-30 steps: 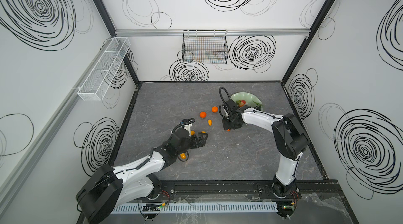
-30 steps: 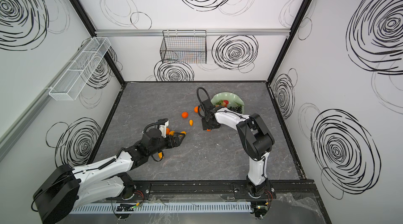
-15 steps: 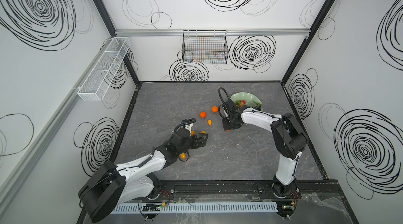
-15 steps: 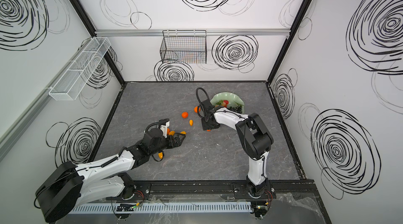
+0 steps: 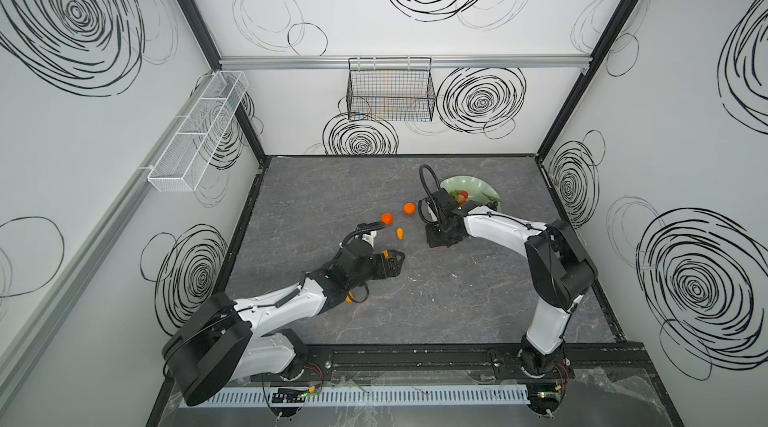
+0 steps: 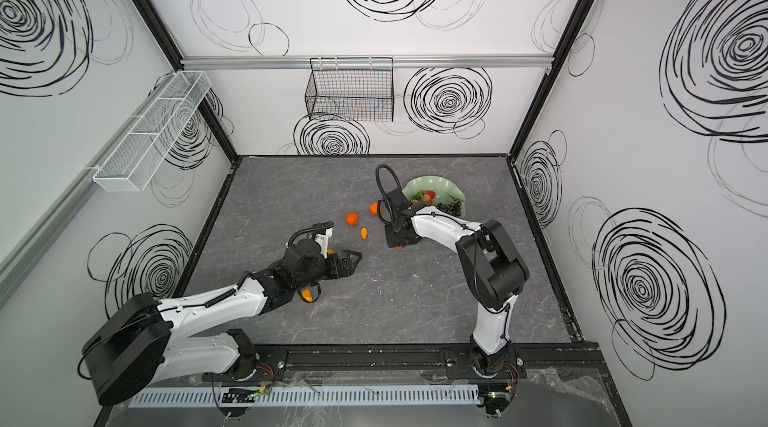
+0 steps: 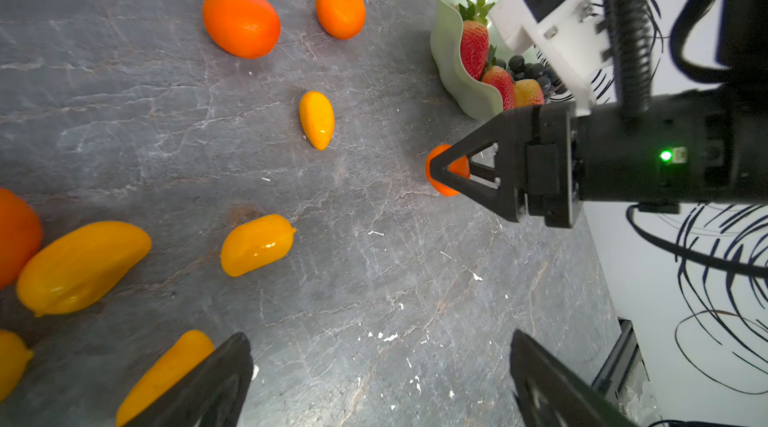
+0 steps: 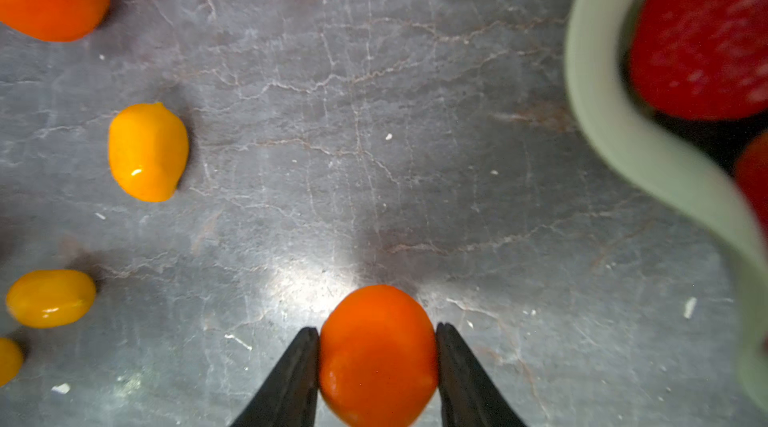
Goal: Place and organize the fake fruits in the fruit bowl
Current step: 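Close the right gripper on the small orange and lift it, then carry the small orange over the green bowl, lower it and open the right gripper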
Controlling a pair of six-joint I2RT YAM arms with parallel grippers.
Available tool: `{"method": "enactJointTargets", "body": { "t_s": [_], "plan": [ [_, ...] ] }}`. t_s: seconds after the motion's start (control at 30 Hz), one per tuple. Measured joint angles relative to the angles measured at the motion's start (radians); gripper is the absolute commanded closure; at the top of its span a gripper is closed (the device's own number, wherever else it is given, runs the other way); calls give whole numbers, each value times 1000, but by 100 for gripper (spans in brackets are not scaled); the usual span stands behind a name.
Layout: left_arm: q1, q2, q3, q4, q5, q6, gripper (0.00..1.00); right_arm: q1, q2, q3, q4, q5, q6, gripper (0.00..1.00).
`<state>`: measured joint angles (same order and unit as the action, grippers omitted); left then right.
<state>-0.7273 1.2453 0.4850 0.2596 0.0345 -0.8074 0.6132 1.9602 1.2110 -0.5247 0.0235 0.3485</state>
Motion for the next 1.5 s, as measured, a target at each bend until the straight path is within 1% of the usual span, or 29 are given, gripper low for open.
{"method": "enactJointTargets", "body": {
  "t_s": [0.23, 0.5, 0.6, 0.77, 0.97, 1.27, 1.5],
  "plan": [
    [-20, 26, 46, 0, -22, 14, 1, -35, -105, -42, -1, -37, 7, 55],
    [-31, 114, 151, 5, -28, 45, 1, -137, -187, -51, -5, -78, 8, 55],
    [-31, 163, 199, 13, -27, 49, 1, -184, -195, -31, -27, -83, 2, 55],
    [-32, 254, 294, 38, -27, 51, 1, -252, -190, 63, -60, -79, -9, 55],
    [-32, 379, 424, 64, -24, 52, 1, -311, -117, 217, -71, -56, -14, 55],
    [-48, 529, 555, 86, -24, 51, 1, -391, 67, 355, -100, -41, -13, 56],
    [-66, 612, 641, 83, -35, 52, 1, -440, 193, 472, -113, -24, -9, 56]
  ]
}}
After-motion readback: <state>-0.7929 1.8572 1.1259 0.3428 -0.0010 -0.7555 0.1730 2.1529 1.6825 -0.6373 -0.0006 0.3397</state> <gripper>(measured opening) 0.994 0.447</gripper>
